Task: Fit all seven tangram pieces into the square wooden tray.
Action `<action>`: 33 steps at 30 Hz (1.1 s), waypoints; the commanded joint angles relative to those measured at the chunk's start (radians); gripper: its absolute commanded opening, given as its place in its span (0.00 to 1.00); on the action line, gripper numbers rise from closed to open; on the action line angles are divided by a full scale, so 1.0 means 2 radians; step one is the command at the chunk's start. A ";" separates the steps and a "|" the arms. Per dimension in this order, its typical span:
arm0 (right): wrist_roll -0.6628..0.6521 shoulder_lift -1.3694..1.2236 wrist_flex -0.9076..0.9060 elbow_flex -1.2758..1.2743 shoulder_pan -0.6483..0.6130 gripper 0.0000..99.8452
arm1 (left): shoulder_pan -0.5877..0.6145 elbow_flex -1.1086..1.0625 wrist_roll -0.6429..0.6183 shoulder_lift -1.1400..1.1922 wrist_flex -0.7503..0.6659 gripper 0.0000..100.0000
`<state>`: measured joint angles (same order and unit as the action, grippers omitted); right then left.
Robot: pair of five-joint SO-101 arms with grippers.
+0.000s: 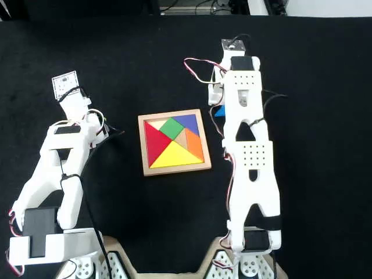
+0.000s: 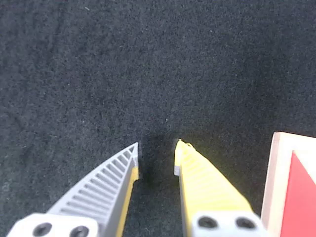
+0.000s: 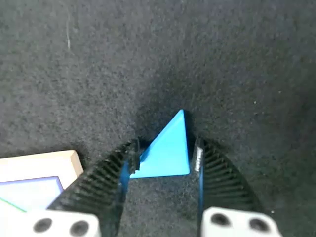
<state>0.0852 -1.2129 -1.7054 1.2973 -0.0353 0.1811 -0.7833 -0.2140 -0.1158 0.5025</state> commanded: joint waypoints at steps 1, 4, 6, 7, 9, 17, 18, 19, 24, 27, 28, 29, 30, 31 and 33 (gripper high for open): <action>0.008 0.003 -0.009 0.020 0.006 0.18 | -0.006 0.003 0.005 -0.002 -0.008 0.13; 0.008 0.003 -0.014 0.019 0.006 0.18 | -0.006 0.003 0.005 -0.002 -0.008 0.13; 0.008 0.003 -0.025 0.019 0.005 0.18 | -0.006 0.003 0.005 -0.002 -0.008 0.13; 0.008 0.003 -0.026 0.019 0.005 0.17 | -0.006 0.003 0.005 -0.002 -0.008 0.13; 0.008 0.003 -0.026 0.019 0.006 0.12 | -0.006 0.003 0.005 -0.002 -0.008 0.13; 0.008 0.013 -0.031 -0.019 0.006 0.04 | -0.006 0.003 0.005 -0.002 -0.008 0.13; 0.008 0.019 -0.031 -0.030 0.005 0.04 | -0.006 0.003 0.005 -0.002 -0.008 0.13; 0.008 0.025 -0.031 -0.043 0.005 0.04 | -0.006 0.003 0.005 -0.002 -0.008 0.13; 0.008 0.083 -0.031 -0.115 0.008 0.01 | -0.006 0.003 0.005 -0.002 -0.008 0.13; 0.008 0.125 -0.030 -0.147 0.008 0.01 | -0.006 0.003 0.005 -0.002 -0.008 0.13; 0.008 0.139 -0.029 -0.155 0.008 0.01 | -0.006 0.003 0.005 -0.002 -0.008 0.13; 0.008 0.152 -0.029 -0.163 0.008 0.01 | -0.006 0.003 0.005 -0.002 -0.008 0.13; 0.008 0.164 -0.029 -0.171 0.008 0.01 | -0.006 0.003 0.005 -0.002 -0.008 0.13; 0.008 0.175 -0.029 -0.180 0.008 0.01 | -0.006 0.003 0.005 -0.002 -0.008 0.13; 0.005 0.195 -0.028 -0.195 0.009 0.01 | -0.006 0.003 0.005 -0.002 -0.008 0.13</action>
<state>0.0913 -0.9398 -1.7269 0.9244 -0.0307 0.1811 -0.7833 -0.2140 -0.1158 0.5025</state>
